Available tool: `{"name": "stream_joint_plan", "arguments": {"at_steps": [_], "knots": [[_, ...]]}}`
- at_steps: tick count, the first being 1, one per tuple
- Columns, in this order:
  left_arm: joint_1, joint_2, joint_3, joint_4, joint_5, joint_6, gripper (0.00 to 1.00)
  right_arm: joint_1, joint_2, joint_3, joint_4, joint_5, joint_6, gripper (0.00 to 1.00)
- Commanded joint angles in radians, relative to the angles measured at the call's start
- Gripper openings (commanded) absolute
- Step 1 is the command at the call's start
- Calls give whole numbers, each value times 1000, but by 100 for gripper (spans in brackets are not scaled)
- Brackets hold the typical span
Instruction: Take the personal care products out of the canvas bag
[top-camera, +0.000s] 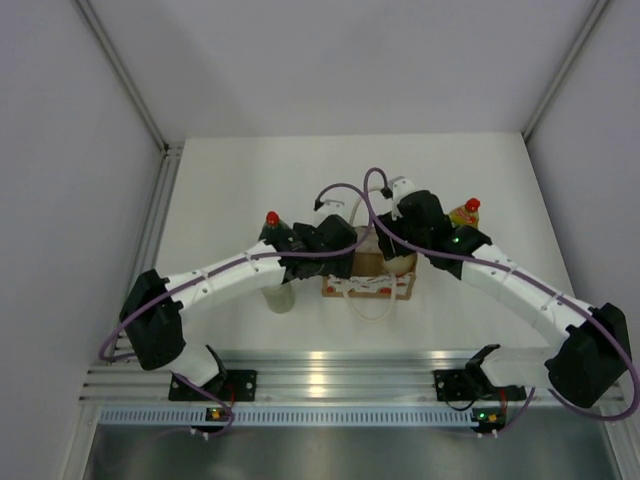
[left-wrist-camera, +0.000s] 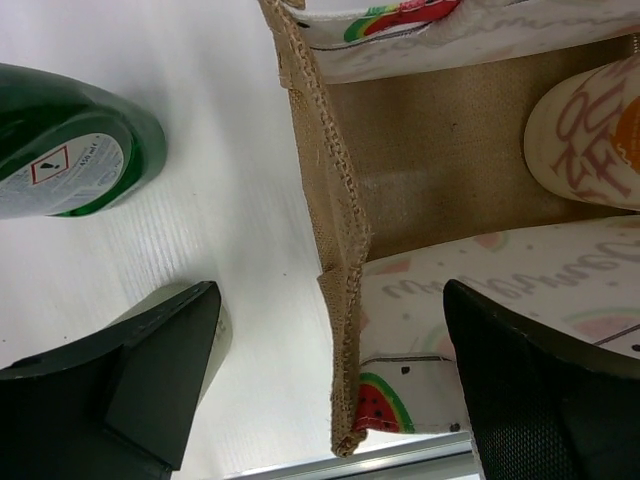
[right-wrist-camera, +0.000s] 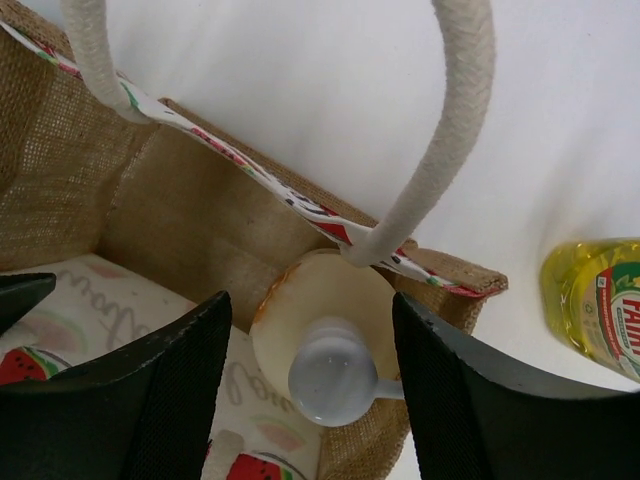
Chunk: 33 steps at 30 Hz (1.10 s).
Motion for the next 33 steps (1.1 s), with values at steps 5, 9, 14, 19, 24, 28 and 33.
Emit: {"name": "stream_joint_plan", "arguments": {"at_steps": [5, 9, 14, 19, 24, 28, 33], "knots": [[-27, 18, 37, 35, -17, -77, 98, -15, 32, 48, -80, -32, -12, 66], [-28, 21, 32, 36, -22, -103, 98, -13, 19, 73, -80, -8, -15, 66], [-28, 15, 26, 35, -45, -115, 98, -13, -10, 105, -81, 35, -31, 64], [-28, 3, 19, 32, -60, -128, 98, -15, -75, 111, -80, 93, -35, 66], [-28, -8, 16, 35, -65, -146, 98, -13, -139, 105, -84, 204, 177, 64], [-28, -12, 19, 35, -75, -171, 98, 35, -191, 47, -54, 284, 335, 67], [-28, -17, 22, 36, -71, -220, 98, 109, -167, 53, -112, 364, 429, 65]]}}
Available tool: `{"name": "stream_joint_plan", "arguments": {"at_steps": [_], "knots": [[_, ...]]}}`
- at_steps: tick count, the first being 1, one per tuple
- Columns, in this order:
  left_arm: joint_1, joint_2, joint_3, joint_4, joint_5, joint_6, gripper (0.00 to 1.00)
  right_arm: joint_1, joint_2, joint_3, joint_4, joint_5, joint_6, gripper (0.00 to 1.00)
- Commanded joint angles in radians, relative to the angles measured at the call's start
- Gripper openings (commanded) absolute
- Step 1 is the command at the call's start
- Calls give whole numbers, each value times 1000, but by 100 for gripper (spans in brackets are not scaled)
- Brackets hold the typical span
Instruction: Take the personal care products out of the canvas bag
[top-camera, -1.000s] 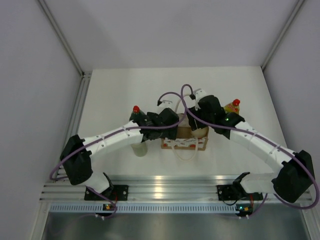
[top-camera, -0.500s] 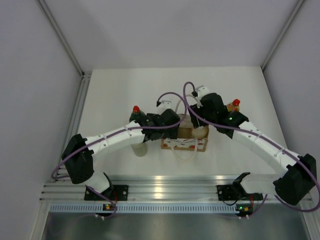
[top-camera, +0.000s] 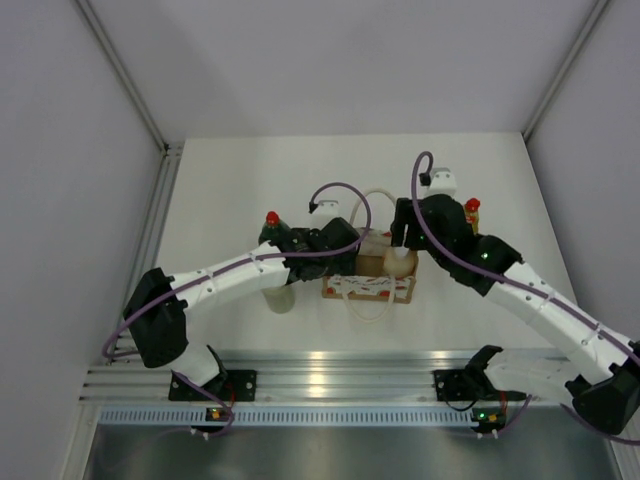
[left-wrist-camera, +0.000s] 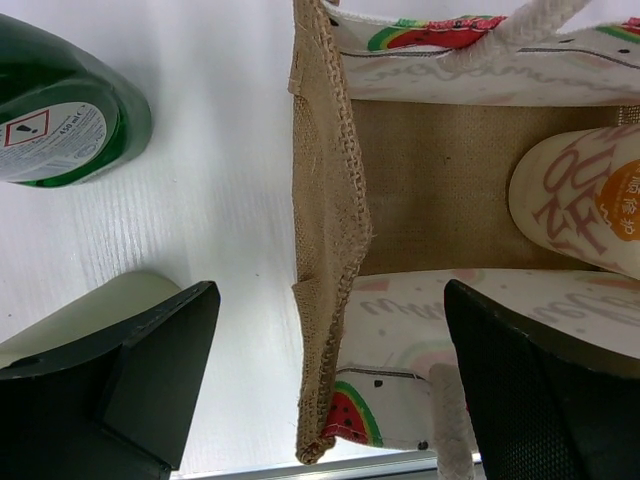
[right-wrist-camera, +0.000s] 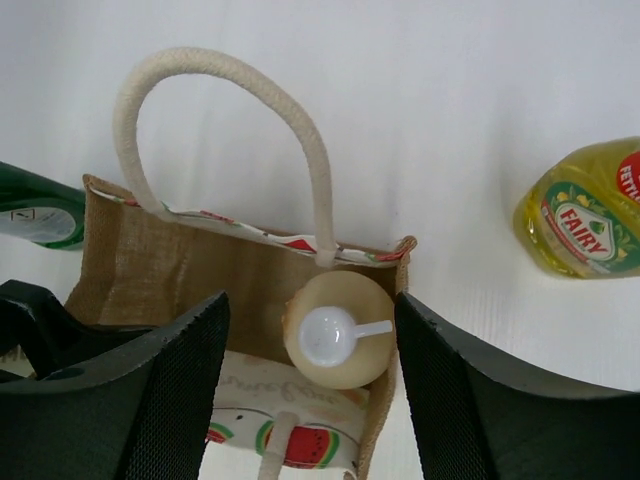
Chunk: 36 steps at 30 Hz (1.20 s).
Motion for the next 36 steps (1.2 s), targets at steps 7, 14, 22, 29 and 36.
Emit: {"name": "stream_joint_plan", "arguments": {"at_steps": [7, 14, 22, 29, 36], "knots": [[-4, -46, 20, 37, -1, -85, 98, 143, 92, 22, -141, 212, 261, 61], [-4, -46, 0, 67, 17, -94, 98, 217, 147, 8, -181, 263, 364, 57], [-4, -56, -29, 100, 49, -90, 98, 224, 178, -4, -179, 326, 387, 55], [-4, -68, -43, 106, 59, -74, 98, 212, 219, -6, -179, 372, 408, 56], [-4, -88, -55, 106, 54, -59, 98, 209, 232, -24, -173, 447, 439, 54]]}}
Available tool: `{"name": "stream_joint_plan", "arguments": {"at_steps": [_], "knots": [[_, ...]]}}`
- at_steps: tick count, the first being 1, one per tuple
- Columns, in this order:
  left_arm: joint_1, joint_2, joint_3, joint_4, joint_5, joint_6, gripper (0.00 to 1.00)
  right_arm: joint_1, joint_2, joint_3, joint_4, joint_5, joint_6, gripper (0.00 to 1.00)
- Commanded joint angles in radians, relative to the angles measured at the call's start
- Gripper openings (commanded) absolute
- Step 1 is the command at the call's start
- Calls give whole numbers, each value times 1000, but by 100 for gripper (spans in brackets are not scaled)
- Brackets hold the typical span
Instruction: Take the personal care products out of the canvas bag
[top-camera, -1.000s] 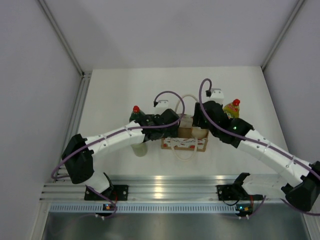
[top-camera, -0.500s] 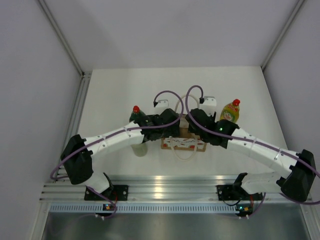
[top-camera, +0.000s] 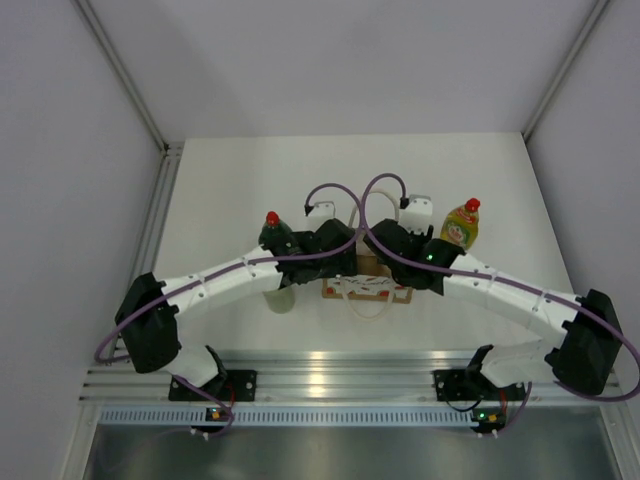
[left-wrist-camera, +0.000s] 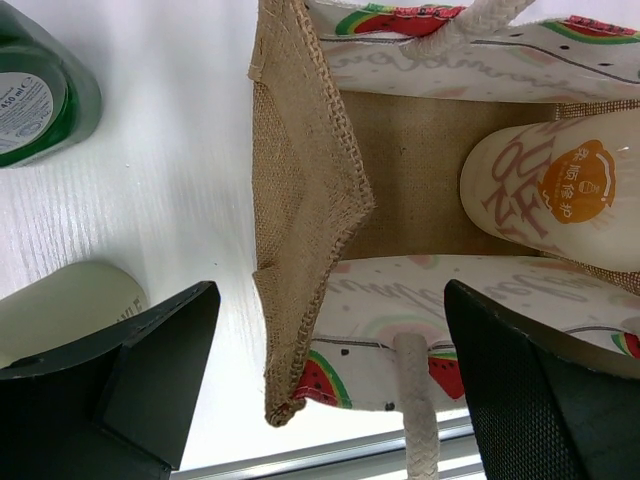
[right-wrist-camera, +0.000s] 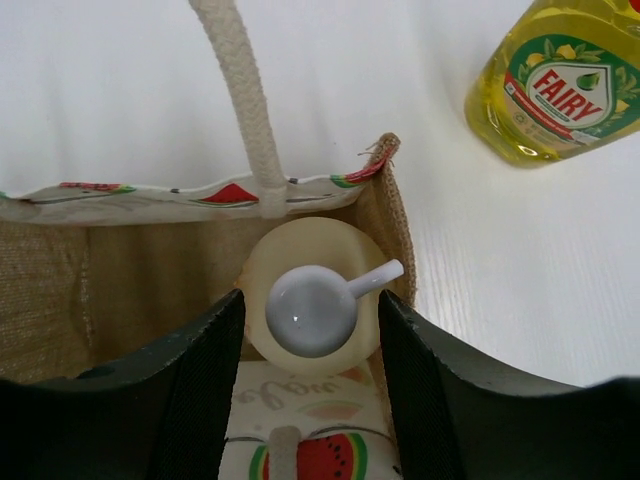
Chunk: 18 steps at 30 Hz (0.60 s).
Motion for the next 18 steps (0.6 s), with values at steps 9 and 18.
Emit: {"name": "stream_joint_plan", "arguments": {"at_steps": [9, 18], "knots": [[-4, -47, -11, 47, -7, 21, 98, -15, 39, -66, 64, 88, 25, 47], [-4, -32, -8, 47, 6, 24, 98, -11, 55, -125, 196, 92, -48, 31]]}}
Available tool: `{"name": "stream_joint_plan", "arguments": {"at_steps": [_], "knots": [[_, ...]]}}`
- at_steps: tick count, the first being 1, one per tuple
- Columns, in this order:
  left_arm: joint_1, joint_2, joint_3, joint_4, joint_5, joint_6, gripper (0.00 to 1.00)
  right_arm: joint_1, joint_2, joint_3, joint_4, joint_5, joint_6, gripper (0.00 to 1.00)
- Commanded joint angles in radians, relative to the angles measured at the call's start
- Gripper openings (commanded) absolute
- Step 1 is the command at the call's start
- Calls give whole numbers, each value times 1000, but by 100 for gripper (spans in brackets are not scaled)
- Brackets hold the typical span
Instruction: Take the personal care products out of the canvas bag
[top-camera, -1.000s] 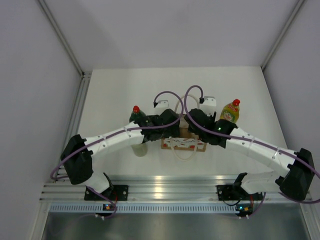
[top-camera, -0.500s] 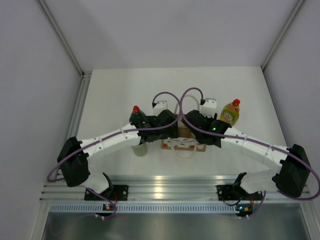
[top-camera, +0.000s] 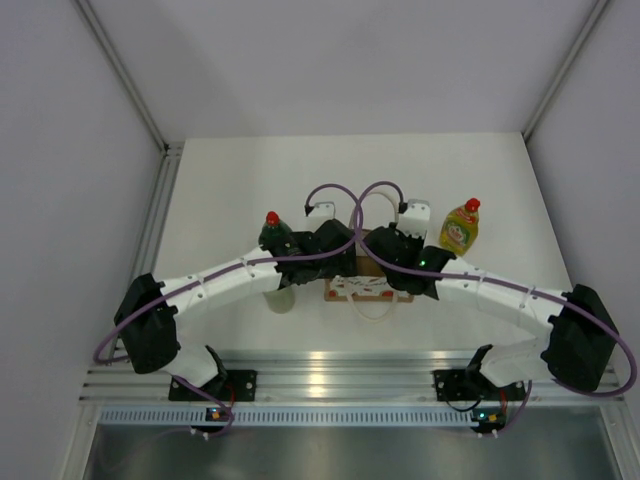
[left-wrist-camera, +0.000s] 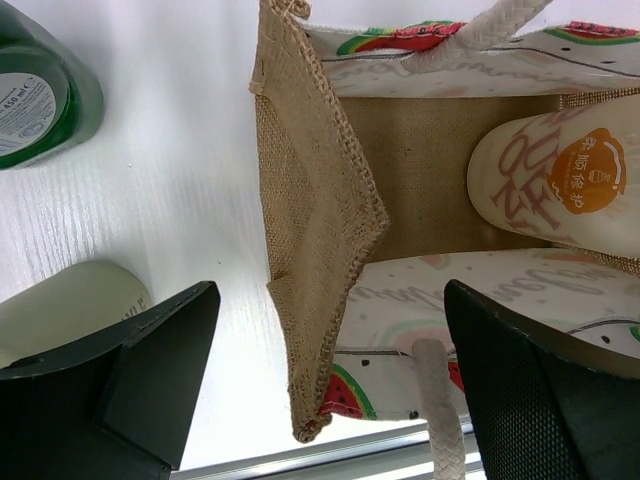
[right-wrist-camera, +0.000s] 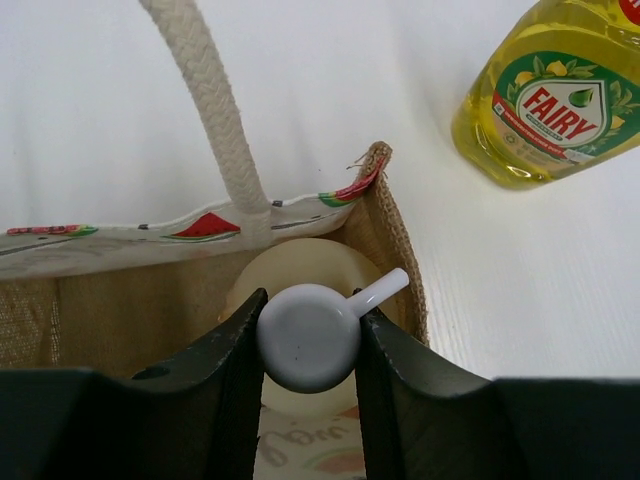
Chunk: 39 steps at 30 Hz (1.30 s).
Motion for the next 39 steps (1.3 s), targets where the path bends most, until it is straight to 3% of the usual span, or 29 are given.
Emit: {"name": "stream_joint_plan", "arguments": {"at_steps": [1, 7, 11, 21, 39], "knots": [[-4, -22, -2, 46, 5, 9, 98, -5, 24, -32, 60, -1, -43, 30], [-4, -34, -4, 48, 3, 12, 98, -5, 11, -58, 126, 13, -122, 17], [-4, -59, -11, 46, -12, 9, 98, -5, -38, -81, 215, -11, -236, 0], [-4, -54, -11, 46, -20, -3, 98, -10, -183, -124, 400, -112, -472, 0], [-3, -76, 9, 46, -57, 16, 98, -76, -252, -166, 526, -263, -606, 0]]}}
